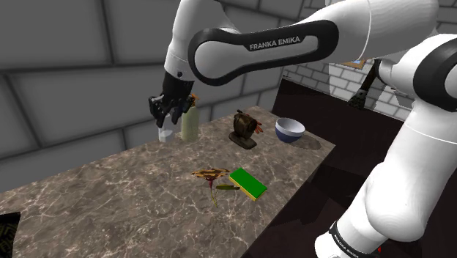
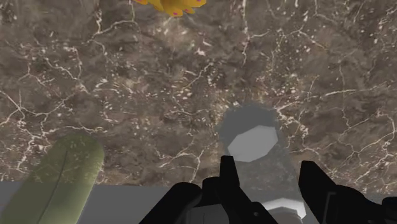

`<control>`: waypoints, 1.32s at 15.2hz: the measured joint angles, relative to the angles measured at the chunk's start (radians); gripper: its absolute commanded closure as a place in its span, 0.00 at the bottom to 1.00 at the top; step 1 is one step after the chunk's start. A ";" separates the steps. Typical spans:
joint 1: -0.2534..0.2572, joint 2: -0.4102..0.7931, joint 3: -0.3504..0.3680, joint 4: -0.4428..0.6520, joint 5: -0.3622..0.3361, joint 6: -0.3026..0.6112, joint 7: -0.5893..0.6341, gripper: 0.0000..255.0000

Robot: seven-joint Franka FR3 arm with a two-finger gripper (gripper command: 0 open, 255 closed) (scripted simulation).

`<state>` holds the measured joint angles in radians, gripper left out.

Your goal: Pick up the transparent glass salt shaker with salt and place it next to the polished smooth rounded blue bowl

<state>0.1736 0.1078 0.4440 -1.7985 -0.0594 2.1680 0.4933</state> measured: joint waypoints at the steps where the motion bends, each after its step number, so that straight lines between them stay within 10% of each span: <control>1: -0.016 -0.029 -0.007 -0.036 0.022 0.011 -0.029 1.00; 20: -0.189 -0.387 -0.280 -0.426 0.259 0.018 -0.583 1.00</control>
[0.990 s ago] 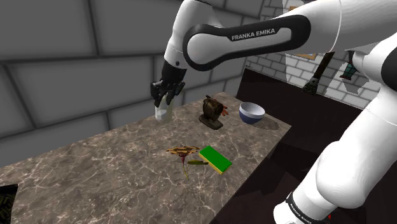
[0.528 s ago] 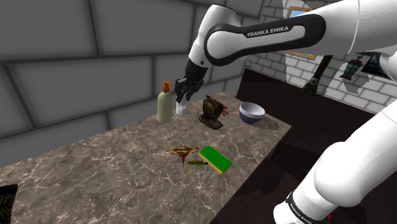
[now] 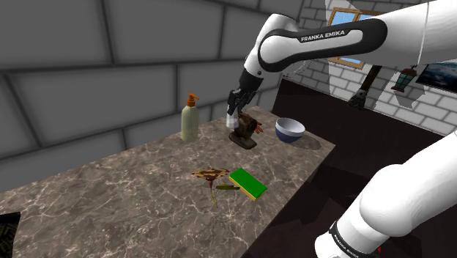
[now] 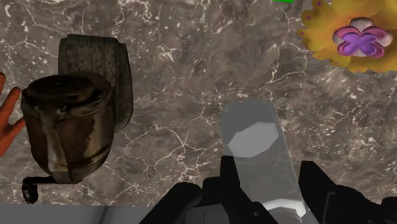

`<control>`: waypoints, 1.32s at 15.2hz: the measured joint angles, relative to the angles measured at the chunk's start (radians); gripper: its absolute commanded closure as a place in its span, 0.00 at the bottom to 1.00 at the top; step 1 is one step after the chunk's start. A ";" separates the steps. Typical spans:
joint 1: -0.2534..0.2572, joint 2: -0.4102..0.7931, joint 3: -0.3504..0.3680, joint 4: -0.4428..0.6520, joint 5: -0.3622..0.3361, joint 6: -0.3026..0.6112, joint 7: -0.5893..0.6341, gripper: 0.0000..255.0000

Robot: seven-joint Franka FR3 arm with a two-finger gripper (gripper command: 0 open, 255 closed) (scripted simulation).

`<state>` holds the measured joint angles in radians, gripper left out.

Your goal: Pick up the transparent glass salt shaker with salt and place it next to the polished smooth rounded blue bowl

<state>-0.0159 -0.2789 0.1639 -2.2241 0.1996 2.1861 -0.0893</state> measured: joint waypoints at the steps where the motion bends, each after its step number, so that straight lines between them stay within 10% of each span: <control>1: -0.006 -0.007 -0.014 -0.005 0.002 -0.005 -0.021 1.00; 20: -0.172 0.026 -0.348 0.056 0.003 -0.120 -0.506 1.00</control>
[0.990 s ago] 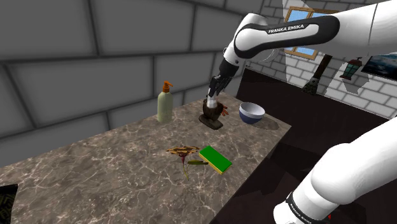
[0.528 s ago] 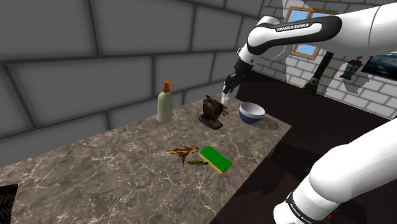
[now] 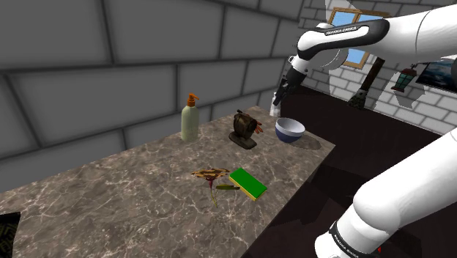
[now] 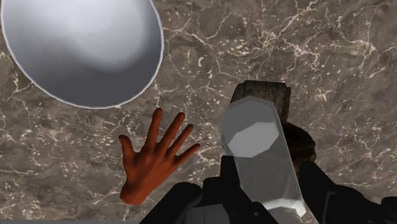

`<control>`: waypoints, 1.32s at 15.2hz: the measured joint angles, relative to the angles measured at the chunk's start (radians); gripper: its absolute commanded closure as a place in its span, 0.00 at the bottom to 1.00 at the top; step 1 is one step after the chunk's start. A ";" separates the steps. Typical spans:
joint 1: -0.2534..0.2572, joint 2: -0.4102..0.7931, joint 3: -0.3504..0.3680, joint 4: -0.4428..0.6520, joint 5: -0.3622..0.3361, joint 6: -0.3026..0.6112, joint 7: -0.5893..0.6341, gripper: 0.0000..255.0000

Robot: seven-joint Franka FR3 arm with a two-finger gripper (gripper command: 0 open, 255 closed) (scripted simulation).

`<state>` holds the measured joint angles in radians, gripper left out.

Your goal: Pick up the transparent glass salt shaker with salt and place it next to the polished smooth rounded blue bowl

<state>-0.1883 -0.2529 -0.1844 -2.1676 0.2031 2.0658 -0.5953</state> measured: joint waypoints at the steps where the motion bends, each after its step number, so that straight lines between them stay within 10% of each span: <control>1: -0.009 0.004 -0.017 0.012 -0.001 -0.013 -0.024 1.00; 20: -0.223 0.447 -0.274 0.533 0.166 -0.242 -0.497 1.00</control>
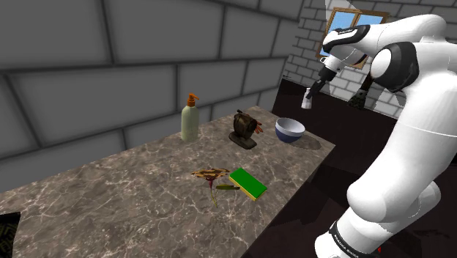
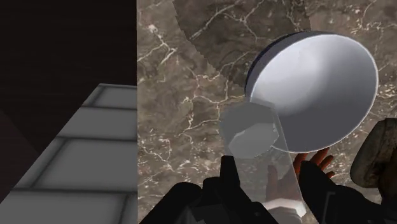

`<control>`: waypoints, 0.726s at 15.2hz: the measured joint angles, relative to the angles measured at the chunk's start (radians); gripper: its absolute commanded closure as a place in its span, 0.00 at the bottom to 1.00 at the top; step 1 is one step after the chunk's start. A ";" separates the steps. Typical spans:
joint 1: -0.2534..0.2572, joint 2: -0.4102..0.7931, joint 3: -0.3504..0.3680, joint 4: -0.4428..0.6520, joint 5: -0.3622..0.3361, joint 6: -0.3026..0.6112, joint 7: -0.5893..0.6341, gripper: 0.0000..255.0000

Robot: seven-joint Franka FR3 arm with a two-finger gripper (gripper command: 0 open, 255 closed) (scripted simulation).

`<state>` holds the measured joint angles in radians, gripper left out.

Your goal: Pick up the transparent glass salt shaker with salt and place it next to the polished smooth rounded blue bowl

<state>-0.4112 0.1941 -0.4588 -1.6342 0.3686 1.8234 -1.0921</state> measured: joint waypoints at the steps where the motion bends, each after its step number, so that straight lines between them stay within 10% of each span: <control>1: -0.029 0.048 -0.009 0.056 0.022 -0.024 -0.032 1.00; 11: -0.046 0.098 -0.008 0.010 0.054 0.054 -0.087 1.00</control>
<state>-0.4569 0.2921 -0.4669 -1.6243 0.4230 1.8773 -1.1794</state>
